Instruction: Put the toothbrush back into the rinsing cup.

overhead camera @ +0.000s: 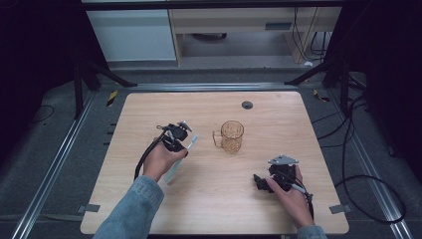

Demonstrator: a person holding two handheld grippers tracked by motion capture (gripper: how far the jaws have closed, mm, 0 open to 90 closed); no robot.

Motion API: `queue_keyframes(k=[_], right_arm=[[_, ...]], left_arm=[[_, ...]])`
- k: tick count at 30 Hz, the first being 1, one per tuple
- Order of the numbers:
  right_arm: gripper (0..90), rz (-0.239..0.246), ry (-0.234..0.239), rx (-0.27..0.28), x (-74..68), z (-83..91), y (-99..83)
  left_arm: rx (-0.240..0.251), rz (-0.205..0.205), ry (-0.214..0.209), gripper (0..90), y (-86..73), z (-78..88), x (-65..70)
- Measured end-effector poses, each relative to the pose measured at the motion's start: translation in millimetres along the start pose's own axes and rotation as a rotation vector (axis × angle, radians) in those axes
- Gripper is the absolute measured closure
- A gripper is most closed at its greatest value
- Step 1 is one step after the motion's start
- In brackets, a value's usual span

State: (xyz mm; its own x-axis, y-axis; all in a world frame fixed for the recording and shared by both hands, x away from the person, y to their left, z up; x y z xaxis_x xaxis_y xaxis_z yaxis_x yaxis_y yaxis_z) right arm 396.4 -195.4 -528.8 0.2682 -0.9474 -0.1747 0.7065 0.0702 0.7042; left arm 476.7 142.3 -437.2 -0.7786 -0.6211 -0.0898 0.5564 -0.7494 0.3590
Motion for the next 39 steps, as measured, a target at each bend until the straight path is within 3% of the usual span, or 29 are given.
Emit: queue_keyframes(k=[3,9,11,12,13,14,16,20,29,39], right_arm=[[0.5,0.001,0.000,0.000,0.0,-0.1,0.0],[0.4,-0.001,-0.004,0.000,-0.4,0.3,-0.6],[0.4,-0.001,-0.003,-0.001,-0.4,0.4,-0.6],[0.4,-0.002,-0.003,-0.001,-0.5,0.4,-0.8],[0.4,0.000,-0.003,-0.001,-0.5,0.6,-1.0],[0.4,-0.001,-0.002,-0.001,-0.6,0.6,-1.0],[0.4,0.000,-0.002,-0.001,-0.5,0.7,-1.1],[0.4,0.006,0.000,-0.001,-0.3,0.9,-1.3],[0.4,0.016,0.012,-0.004,0.4,1.3,-1.4],[0.4,0.017,0.014,-0.004,0.3,1.3,-1.5]], left_arm=[[0.047,0.011,0.002,78.8,1.2,3.6,0.4],[0.071,-0.025,0.013,78.8,2.7,7.5,3.4],[0.103,-0.016,0.011,78.8,3.6,9.2,3.4],[0.103,-0.025,-0.003,78.8,4.3,8.3,5.2],[0.093,-0.046,0.012,78.8,4.8,9.2,6.1],[0.106,-0.045,0.025,78.8,5.3,11.8,6.4],[0.145,-0.032,0.002,78.8,6.4,16.2,7.7],[0.169,-0.048,0.018,78.9,11.0,21.6,9.3],[0.254,-0.027,0.036,78.9,13.5,31.8,6.9],[0.344,-0.031,0.056,78.9,19.8,47.1,11.2]])
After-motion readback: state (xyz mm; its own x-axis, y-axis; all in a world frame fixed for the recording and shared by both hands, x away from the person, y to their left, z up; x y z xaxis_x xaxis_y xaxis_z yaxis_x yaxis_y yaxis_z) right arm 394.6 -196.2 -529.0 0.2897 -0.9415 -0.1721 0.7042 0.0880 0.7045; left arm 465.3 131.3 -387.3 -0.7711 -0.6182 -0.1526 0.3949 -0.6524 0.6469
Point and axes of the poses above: each handheld gripper's, and its own axes: z roughly backward along the jaws, y roughly out of its top, x roughly to its right, the point moved 2 cm from there along -z, roughly forward along the jaws, and after that the axes turned 14 degrees about -z, right-handed, at the moved point
